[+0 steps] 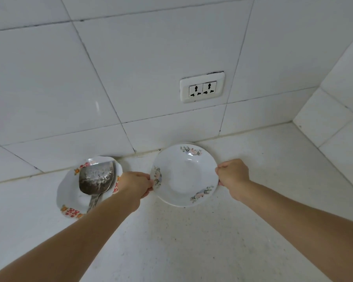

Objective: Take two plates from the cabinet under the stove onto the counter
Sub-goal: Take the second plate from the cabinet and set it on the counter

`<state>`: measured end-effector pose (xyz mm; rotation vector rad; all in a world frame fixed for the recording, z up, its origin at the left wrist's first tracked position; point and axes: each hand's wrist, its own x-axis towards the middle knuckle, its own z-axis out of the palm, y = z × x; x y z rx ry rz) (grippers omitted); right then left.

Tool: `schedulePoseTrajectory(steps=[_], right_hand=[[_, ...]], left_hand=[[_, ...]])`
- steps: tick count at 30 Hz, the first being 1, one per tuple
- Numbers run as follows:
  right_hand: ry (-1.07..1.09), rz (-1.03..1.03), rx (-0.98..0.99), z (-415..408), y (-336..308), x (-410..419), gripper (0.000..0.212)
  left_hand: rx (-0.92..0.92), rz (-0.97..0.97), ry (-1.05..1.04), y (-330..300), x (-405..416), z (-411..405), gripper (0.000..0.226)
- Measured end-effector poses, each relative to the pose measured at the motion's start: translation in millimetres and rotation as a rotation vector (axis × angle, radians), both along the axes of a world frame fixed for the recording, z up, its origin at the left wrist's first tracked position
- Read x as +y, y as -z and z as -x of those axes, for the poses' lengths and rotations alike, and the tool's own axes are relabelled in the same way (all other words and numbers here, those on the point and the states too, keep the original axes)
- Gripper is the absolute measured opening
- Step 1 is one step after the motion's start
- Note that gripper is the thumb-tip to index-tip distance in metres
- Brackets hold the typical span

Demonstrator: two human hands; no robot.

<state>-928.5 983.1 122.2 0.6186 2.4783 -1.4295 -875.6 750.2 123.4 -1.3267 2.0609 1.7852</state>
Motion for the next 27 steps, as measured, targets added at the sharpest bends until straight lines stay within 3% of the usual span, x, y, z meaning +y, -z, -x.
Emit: schedulePoseTrajectory(steps=[7,15,20,27], right_hand=[[-0.006,-0.053,0.044,6,6,1,0.016],[-0.06,-0.131,0.093,7,16,4,0.036],[-0.08,-0.124,0.085,11,15,6,0.015],[-0.082,-0.134,0.073,13,18,9,0.019]], left_hand=[[-0.011,0.074,0.022,3,4,11,0.025],[-0.01,0.078,-0.028,1,3,19,0.019],[0.011,0.105,-0.031,2,4,22,0.019],[0.025,0.141,-0.025,9,5,23,0.015]])
